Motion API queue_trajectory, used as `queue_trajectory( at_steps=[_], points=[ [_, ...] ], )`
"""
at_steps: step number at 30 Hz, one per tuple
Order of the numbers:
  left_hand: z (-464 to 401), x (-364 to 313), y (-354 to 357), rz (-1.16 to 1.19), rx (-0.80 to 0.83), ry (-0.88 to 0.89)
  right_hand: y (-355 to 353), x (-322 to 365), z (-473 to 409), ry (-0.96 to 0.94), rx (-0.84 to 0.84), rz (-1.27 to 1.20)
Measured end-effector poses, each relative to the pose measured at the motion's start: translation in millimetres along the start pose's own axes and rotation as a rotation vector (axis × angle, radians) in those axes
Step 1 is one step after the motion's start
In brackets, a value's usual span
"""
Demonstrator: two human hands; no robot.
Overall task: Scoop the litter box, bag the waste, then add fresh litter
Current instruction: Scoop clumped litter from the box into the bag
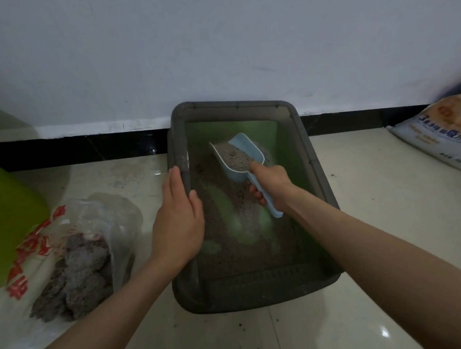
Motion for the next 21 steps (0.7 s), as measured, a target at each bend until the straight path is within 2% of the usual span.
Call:
queue_trajectory(
  at_steps=[6, 13, 21],
  points=[
    [1, 1, 1, 0.002, -0.012, 0.013, 17, 22, -11, -0.001, -0.066, -0.148],
    [0, 4, 2, 0.008, -0.017, 0.02, 9, 46, -13, -0.032, 0.033, -0.149],
    [0, 4, 1, 0.016, -0.01, 0.029, 1, 66, -16, -0.012, 0.071, -0.064]
  ],
)
Point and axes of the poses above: each hand's wrist, its own z-axis away from the middle knuckle, its own y-axis out of the palm, x = y × z, the point moved 2 cm from there along -z, towards the middle knuckle, and after that the axes turned 10 degrees about z, right-handed, at the moved point
